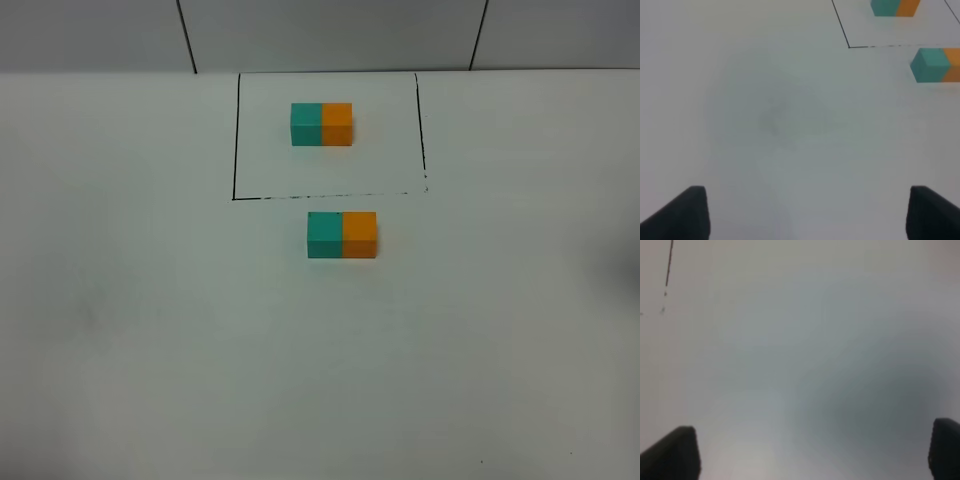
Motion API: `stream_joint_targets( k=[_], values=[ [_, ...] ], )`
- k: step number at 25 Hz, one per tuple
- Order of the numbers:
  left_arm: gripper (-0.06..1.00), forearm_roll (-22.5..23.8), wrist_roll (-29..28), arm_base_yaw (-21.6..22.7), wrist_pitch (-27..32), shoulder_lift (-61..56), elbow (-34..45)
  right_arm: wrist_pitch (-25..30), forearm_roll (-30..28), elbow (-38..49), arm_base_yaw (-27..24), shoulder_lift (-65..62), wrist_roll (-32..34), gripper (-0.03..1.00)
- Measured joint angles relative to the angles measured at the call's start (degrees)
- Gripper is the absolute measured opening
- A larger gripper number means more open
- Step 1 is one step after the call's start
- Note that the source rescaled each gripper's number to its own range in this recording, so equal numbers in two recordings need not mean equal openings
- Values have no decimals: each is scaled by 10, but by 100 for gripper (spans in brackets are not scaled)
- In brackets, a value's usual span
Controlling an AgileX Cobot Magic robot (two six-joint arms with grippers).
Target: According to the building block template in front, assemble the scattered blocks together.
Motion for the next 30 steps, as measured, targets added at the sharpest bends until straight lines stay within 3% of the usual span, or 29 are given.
stream_joint_targets(
  k=[6, 13, 20, 30],
  values=[
    [69, 0, 0, 0, 0, 0, 0, 6, -1, 125, 0, -150, 7, 100],
    [69, 0, 0, 0, 0, 0, 0, 67, 0, 216, 0, -318, 30, 100],
    [69, 0, 0, 0, 0, 0, 0, 132, 18, 258, 0, -450, 31, 100],
    [69, 0, 1, 0, 0, 0, 0, 152, 20, 274, 32, -561, 31, 99]
  ],
)
